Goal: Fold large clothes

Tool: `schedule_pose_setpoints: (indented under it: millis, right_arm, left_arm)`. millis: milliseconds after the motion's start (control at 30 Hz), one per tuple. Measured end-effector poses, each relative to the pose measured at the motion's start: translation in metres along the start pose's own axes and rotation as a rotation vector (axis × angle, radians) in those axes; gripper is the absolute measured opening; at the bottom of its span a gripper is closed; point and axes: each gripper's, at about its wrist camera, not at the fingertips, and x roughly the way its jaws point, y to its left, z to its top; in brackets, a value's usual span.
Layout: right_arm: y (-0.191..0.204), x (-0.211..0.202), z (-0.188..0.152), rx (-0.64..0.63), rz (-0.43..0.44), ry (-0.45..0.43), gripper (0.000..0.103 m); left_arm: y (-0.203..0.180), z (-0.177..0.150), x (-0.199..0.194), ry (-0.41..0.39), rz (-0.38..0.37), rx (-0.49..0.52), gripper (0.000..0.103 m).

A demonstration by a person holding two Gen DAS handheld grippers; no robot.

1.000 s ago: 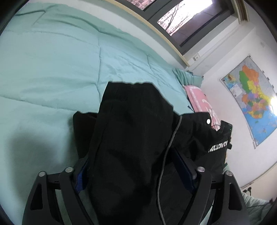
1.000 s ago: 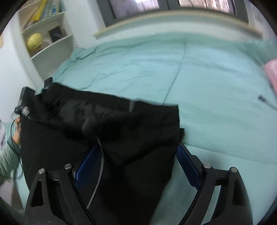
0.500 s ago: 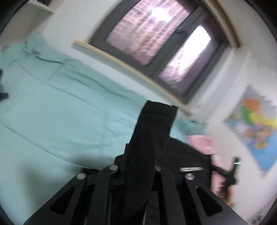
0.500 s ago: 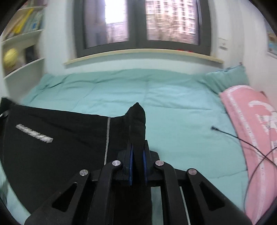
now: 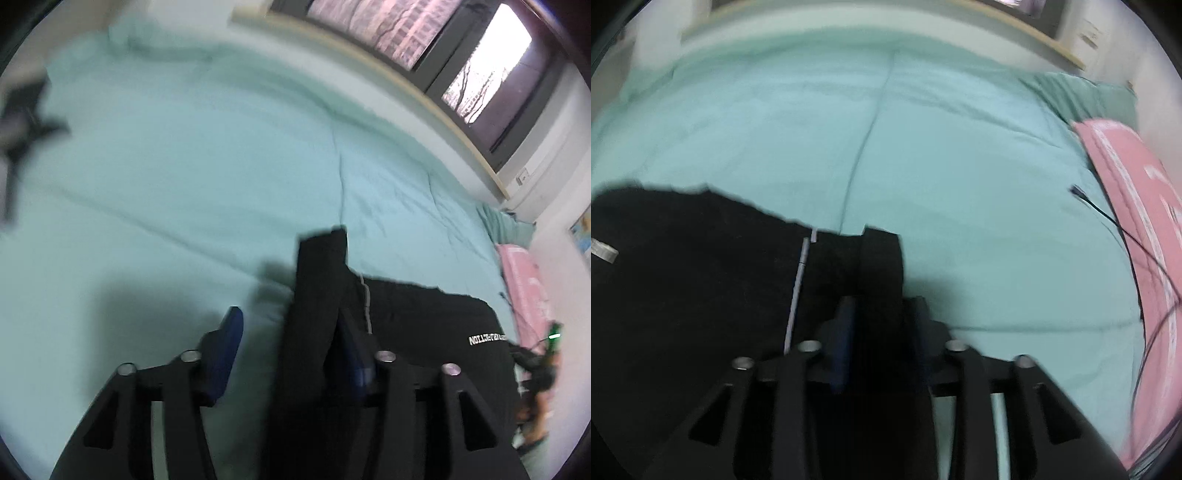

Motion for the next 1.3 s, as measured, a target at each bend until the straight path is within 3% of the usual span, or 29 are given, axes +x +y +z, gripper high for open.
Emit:
schedule_pose_setpoints:
  millis: [133,167,233,333,367,400,500,533,600,667,800,933,1067,1133,1200,1300]
  right_arm:
    - [-0.009,-0.082,-0.002,0.121,0.227,-0.185,0.065]
    - [-0.001,-0.097,0.005,0.119,0.27,-0.196,0.065]
    - [0.029,-0.116,0.015,0.07,0.348,-0.189,0.065]
    - [0.08,-0.117,0.016,-0.011,0.436,-0.115,0.065]
    - [0.095,-0.108,0.016,-0.025,0.439,-0.085,0.065]
    - [0.113,-0.092,0.018,-0.031,0.421,-0.057,0.065]
    - [0.133,-0.034,0.023,-0.027,0.369,0.064,0.064]
    - [0.132,-0.021,0.023,-0.019,0.368,0.091,0.064]
    - [0.126,0.006,0.023,0.034,0.408,0.152,0.064]
    - [0.126,0.014,0.021,0.031,0.4,0.148,0.064]
    - [0.126,0.009,0.016,0.014,0.358,0.119,0.064]
    - [0.112,-0.054,0.002,0.004,0.429,0.024,0.064]
    - [0.116,-0.117,-0.039,-0.069,0.371,-0.037,0.064]
    - [0.13,-0.107,-0.062,-0.094,0.378,0.041,0.063]
    - [0.142,-0.085,-0.076,-0.102,0.331,0.088,0.063]
    - [0.149,-0.066,-0.078,-0.077,0.306,0.095,0.063]
  left_arm:
    - [-0.032,0.012,-0.059,-0.113,-0.003,0.075,0.056]
    - [-0.056,0.01,-0.068,-0.12,-0.012,0.119,0.056]
    - [-0.098,0.003,-0.068,-0.078,-0.04,0.179,0.056]
    - [-0.159,-0.022,-0.034,0.083,-0.243,0.192,0.057]
    - [-0.174,-0.029,-0.015,0.134,-0.302,0.184,0.057]
    - [-0.186,-0.036,0.007,0.178,-0.293,0.185,0.056]
    - [-0.198,-0.052,0.081,0.304,-0.144,0.186,0.055]
    - [-0.195,-0.054,0.097,0.326,-0.126,0.182,0.054]
    - [-0.181,-0.05,0.115,0.375,-0.136,0.08,0.053]
    - [-0.183,-0.051,0.117,0.377,-0.111,0.077,0.05]
    - [-0.202,-0.058,0.104,0.329,-0.077,0.202,0.05]
    - [-0.214,-0.064,0.036,0.226,-0.139,0.282,0.05]
    - [-0.204,-0.099,-0.013,0.176,-0.126,0.273,0.05]
    - [-0.194,-0.113,-0.003,0.231,-0.1,0.23,0.05]
    - [-0.18,-0.121,0.034,0.289,-0.071,0.168,0.05]
    - [-0.182,-0.122,0.045,0.27,-0.046,0.197,0.05]
